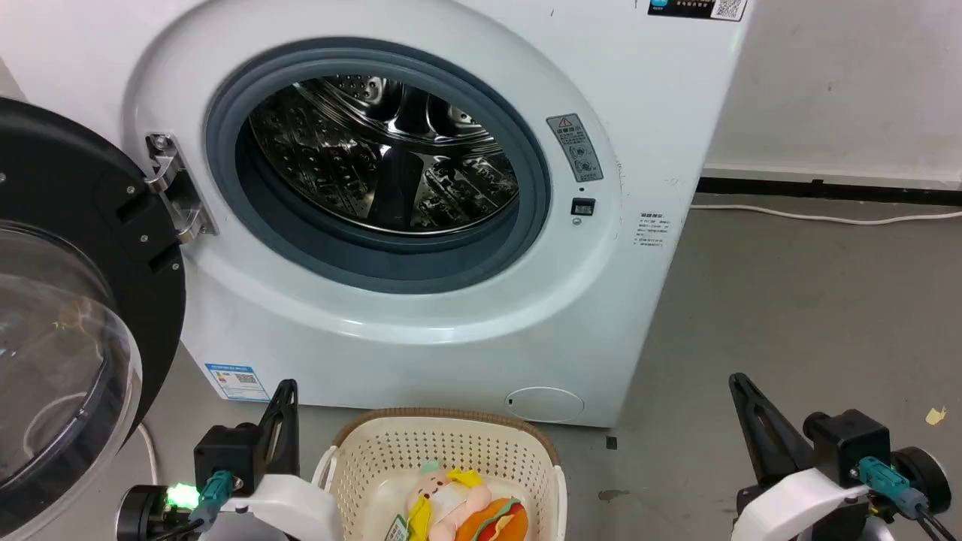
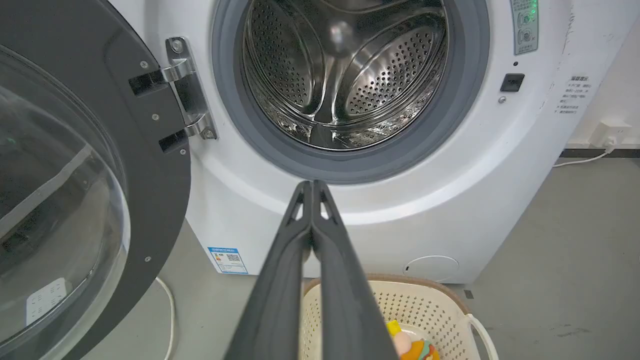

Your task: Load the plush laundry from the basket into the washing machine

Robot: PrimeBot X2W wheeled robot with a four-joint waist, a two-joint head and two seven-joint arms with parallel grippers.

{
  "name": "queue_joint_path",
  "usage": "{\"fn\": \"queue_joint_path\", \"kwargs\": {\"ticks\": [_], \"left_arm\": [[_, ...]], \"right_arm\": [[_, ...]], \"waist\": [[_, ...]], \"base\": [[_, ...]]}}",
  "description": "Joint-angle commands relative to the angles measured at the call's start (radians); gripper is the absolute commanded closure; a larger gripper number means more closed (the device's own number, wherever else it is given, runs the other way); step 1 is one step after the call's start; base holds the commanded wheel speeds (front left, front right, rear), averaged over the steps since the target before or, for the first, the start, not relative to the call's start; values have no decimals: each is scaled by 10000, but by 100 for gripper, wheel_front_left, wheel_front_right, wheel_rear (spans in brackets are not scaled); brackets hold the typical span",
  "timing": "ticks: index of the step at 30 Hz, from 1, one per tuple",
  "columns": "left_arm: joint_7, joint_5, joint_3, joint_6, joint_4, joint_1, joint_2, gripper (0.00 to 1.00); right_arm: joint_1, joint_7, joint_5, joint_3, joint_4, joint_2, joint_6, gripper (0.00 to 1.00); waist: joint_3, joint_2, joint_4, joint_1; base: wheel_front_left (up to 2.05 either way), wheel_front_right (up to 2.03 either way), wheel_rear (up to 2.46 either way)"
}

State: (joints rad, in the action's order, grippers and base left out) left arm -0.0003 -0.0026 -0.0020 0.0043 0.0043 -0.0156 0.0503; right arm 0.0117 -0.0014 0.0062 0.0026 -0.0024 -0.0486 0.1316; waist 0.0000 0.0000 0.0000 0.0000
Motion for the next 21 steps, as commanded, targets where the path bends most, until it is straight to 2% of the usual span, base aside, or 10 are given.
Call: {"fn": "queue_joint_path", "kwargs": {"ticks": [1, 21], "left_arm": [[3, 26, 20, -43, -43, 156, -1, 100], [3, 26, 20, -43, -43, 156, -1, 100]], "right_arm": [[-117, 14, -62, -26, 24, -16, -9, 100], [-117, 14, -62, -26, 24, -16, -9, 100]], "waist": [[0, 0, 0, 0], [0, 0, 0, 0]], "base": [[0, 0, 0], [0, 0, 0]]}}
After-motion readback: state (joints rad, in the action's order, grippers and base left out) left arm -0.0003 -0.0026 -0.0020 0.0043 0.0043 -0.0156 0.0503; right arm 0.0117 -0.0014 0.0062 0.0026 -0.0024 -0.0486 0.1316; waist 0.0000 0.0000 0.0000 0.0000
